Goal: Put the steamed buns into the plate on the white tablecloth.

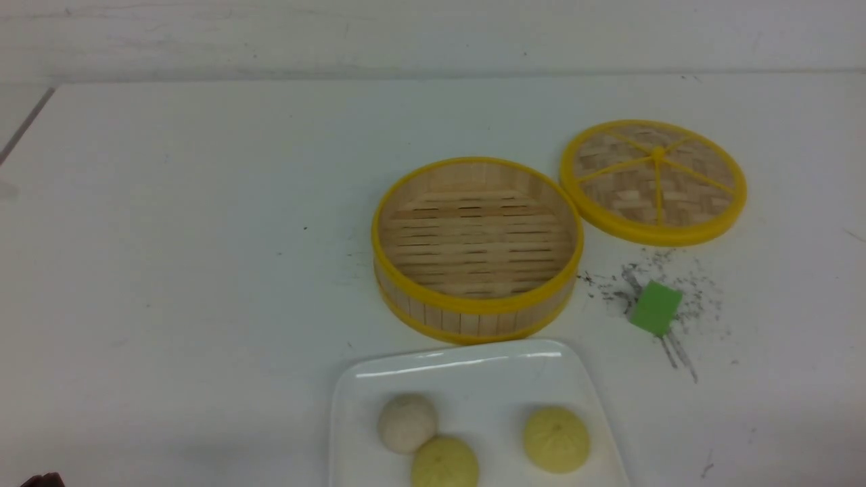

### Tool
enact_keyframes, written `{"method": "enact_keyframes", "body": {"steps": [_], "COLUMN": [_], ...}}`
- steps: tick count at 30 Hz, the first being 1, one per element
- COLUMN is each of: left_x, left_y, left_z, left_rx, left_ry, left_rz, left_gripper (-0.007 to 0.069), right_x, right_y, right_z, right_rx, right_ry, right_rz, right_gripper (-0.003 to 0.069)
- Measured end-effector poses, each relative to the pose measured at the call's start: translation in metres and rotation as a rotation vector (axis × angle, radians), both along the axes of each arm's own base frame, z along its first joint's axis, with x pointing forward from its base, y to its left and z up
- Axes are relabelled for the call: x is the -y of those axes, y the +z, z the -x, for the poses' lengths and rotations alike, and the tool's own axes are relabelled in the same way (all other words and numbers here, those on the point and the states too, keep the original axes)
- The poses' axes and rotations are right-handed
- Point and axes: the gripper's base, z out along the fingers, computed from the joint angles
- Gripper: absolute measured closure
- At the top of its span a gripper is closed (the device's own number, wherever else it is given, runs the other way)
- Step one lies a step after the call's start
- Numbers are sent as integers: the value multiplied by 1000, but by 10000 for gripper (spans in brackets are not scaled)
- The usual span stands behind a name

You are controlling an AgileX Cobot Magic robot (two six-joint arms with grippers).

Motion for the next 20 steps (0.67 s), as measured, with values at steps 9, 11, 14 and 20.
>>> {"method": "enact_keyframes", "body": {"steps": [9,11,14,20], "left_x": [0,0,0,0], "left_y": [0,0,0,0], "left_z": [0,0,0,0], "left_rx": [0,0,-1,-1], "left_ry": [0,0,0,0], "left_rz": [-3,-3,-4,-4], "left_gripper": [539,538,535,527], "right_x": [0,0,0,0], "right_y": [0,0,0,0], "right_z": [0,0,0,0], "right_rx": [0,0,0,0], "right_ry": [0,0,0,0], "right_rz": [0,0,0,0], "right_gripper": [522,519,514,504]}}
